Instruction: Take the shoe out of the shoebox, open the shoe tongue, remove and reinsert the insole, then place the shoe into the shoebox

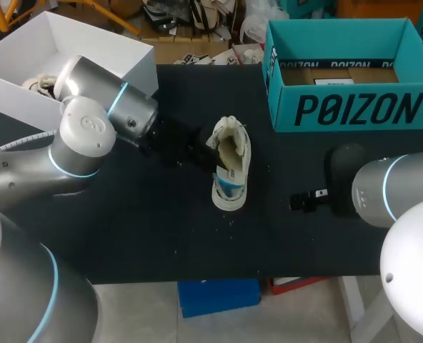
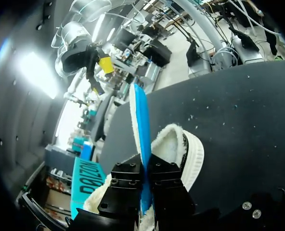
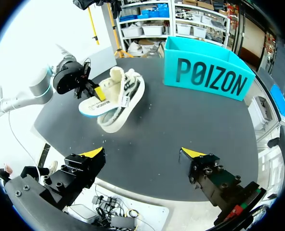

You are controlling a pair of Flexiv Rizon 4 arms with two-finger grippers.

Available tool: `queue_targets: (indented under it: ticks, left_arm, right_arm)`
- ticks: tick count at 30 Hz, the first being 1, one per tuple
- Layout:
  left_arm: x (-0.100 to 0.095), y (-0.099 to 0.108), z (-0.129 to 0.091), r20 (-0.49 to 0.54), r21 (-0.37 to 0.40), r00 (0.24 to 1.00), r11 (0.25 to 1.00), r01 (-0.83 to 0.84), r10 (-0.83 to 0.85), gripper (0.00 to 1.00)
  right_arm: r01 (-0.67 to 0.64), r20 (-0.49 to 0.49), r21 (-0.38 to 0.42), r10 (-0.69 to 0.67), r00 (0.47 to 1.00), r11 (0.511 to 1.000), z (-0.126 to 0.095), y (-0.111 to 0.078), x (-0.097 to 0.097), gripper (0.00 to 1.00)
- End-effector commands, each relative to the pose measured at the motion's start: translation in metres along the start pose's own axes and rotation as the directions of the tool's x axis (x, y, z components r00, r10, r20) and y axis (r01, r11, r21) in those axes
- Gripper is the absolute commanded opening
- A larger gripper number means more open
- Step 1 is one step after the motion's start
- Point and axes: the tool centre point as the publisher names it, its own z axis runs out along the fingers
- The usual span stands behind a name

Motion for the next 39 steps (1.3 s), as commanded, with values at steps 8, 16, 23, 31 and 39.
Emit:
queue_targets:
  ticks: [8,16,23,31,39]
  left_arm:
    - [-0.002,0.014,0.001,-0.044,-0.050,0.999,0.999,0.017,-0.019,0.00]
    - [-0.003,0.015,0.000,-0.079,-0.105,0.996,0.994,0.019,-0.027,0.00]
    - [-0.003,0.012,0.001,-0.116,-0.145,0.993,0.989,0.002,-0.019,0.00]
    - [0.003,0.032,0.008,-0.116,-0.154,0.991,0.987,0.043,-0.061,0.00]
    - [0.004,0.040,0.006,-0.147,-0.214,0.985,0.975,0.055,-0.088,0.00]
  right_arm:
    - [-0.001,0.002,-0.004,0.001,1.000,1.000,0.001,-0.001,0.001,1.00]
    - [-0.001,0.002,-0.004,0.001,1.000,1.000,0.001,-0.001,0.001,1.00]
    - [-0.001,0.002,-0.004,0.001,1.000,1.000,0.001,-0.001,0.001,1.00]
    - [-0.001,0.002,-0.004,0.001,1.000,1.000,0.001,-0.001,0.001,1.00]
    - [-0.001,0.002,-0.004,0.001,1.000,1.000,0.001,-0.001,0.001,1.00]
